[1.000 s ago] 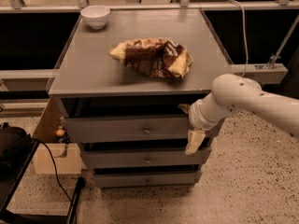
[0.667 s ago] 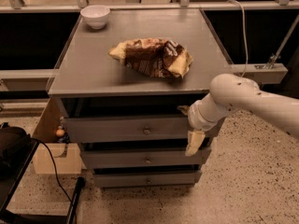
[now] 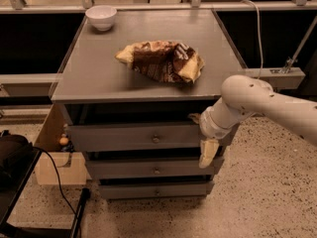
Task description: Open top drawer
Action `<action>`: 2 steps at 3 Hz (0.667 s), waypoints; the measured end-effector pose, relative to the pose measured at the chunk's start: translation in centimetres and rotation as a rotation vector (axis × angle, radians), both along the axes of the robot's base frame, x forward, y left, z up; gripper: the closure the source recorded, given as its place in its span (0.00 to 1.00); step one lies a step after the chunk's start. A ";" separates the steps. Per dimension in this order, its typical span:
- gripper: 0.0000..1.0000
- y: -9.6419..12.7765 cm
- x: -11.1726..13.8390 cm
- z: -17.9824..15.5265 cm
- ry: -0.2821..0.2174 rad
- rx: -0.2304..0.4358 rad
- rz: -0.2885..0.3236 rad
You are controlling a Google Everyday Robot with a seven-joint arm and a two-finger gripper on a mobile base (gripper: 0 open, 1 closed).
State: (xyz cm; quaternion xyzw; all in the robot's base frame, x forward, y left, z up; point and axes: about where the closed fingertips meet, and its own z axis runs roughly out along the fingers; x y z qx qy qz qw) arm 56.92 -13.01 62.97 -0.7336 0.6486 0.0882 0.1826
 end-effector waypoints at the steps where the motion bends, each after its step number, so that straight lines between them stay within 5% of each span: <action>1: 0.00 -0.7 -1.1 0.4 0.031 -0.016 0.003; 2: 0.00 -1.3 -2.4 1.0 0.069 -0.033 0.005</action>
Offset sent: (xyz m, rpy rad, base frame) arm -0.0407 -0.0243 0.0211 -0.0568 0.1139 0.0016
